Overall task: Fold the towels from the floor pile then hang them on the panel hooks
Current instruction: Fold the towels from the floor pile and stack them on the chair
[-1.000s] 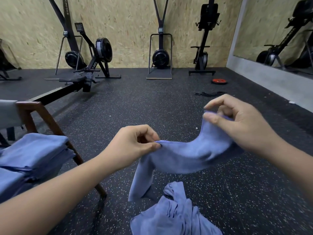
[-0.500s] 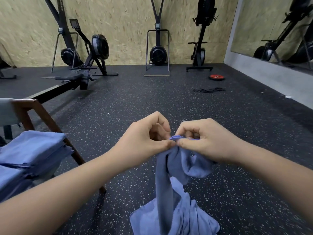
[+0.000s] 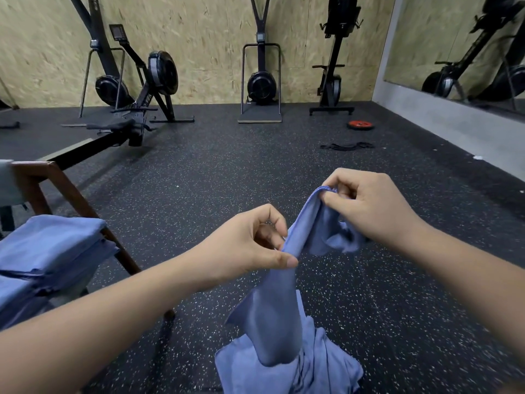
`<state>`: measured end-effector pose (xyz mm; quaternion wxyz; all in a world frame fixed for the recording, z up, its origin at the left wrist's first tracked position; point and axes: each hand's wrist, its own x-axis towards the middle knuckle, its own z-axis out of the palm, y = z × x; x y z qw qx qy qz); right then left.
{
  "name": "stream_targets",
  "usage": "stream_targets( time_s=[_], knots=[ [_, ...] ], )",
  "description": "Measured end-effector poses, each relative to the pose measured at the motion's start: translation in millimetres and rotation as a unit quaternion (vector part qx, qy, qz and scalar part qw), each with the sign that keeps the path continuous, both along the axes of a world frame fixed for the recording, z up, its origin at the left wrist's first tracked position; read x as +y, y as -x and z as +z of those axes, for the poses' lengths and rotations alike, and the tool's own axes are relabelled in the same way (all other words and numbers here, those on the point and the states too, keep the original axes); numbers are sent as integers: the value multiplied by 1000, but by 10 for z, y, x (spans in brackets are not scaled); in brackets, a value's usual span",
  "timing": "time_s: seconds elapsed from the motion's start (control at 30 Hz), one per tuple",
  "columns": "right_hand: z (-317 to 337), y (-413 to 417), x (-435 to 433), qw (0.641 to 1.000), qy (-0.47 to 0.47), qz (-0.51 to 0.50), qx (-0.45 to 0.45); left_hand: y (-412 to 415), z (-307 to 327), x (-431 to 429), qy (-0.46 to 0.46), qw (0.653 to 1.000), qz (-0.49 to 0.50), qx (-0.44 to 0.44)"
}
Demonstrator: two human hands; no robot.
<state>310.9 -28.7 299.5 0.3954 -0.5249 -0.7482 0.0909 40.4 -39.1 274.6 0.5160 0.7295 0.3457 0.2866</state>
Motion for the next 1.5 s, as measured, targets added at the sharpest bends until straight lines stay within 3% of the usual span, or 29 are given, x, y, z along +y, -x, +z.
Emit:
stream_targets(
  time_s=[0.27,0.53,0.83,1.03,1.33,1.5],
  knots=[
    [-188,-329,258,992,19,-121,12,117,-68,144,-50,994,33,92],
    [-291,-531,364,976,73,-205,-2,256,-30,263,-162,953,114,229],
    [-181,-37,64,993,107,-29,-36,167,21,195,-219,938,133,233],
    [-164,352,-197,975,170,140,-9,82,73,76,-227,947,106,201],
    [-238,416,-177,972,154,172,-51,80,108,21,-185,971,76,132],
    [-200,276,-112,986,97,124,-54,165,115,38,-133,978,55,152]
  ],
)
